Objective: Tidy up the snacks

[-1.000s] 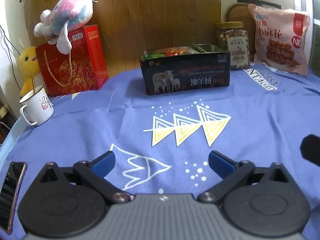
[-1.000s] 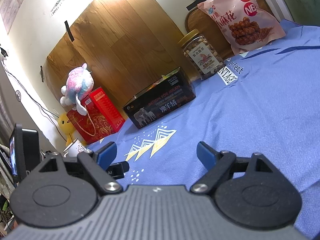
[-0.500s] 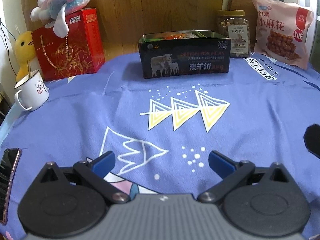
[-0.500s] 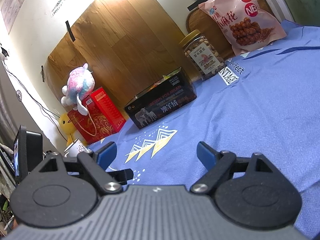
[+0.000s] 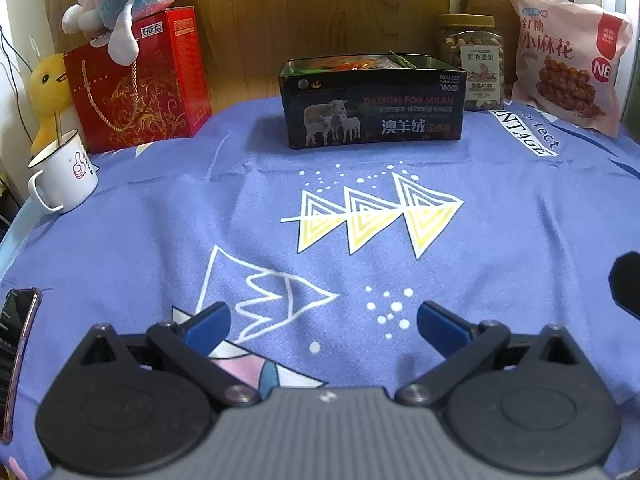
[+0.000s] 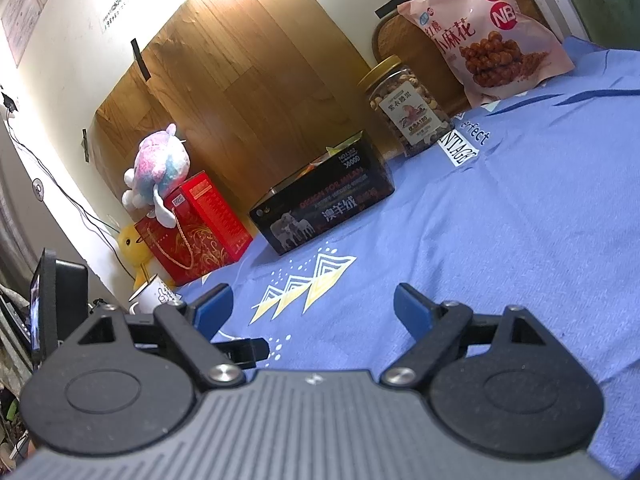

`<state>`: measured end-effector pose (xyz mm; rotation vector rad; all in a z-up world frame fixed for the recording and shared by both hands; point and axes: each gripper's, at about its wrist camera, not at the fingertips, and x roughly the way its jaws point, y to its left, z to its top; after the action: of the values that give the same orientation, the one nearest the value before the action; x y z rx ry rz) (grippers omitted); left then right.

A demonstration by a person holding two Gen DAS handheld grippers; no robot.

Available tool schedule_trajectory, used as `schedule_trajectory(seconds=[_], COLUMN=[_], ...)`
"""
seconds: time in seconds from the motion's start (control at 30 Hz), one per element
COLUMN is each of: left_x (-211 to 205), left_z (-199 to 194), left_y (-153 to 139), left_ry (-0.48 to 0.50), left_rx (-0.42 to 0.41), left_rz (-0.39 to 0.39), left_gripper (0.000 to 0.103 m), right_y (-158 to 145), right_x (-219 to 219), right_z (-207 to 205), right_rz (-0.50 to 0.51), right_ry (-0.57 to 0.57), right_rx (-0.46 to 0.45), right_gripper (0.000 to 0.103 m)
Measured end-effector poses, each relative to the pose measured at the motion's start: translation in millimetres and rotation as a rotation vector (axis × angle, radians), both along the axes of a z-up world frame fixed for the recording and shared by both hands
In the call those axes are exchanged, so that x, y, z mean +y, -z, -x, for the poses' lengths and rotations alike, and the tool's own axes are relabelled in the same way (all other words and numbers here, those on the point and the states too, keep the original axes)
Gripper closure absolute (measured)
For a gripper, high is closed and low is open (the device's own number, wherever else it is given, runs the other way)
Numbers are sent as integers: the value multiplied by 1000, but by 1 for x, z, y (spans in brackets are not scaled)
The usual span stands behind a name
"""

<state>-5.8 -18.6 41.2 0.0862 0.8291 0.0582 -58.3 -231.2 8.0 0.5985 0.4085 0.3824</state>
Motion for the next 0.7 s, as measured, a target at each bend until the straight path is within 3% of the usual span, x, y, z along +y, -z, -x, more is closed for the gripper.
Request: schedule_trajectory(seconds=[0.7], left_x=[0], left_z=[-1], left_y=[1], left_ry=[-2], left_rx=[7], left_rz=[2], left_gripper=[0], right_y=[2], right_x=[0], right_z=[-1], right_rz=[1], right_ry=[-7], right_rx=[3], right_gripper=[13])
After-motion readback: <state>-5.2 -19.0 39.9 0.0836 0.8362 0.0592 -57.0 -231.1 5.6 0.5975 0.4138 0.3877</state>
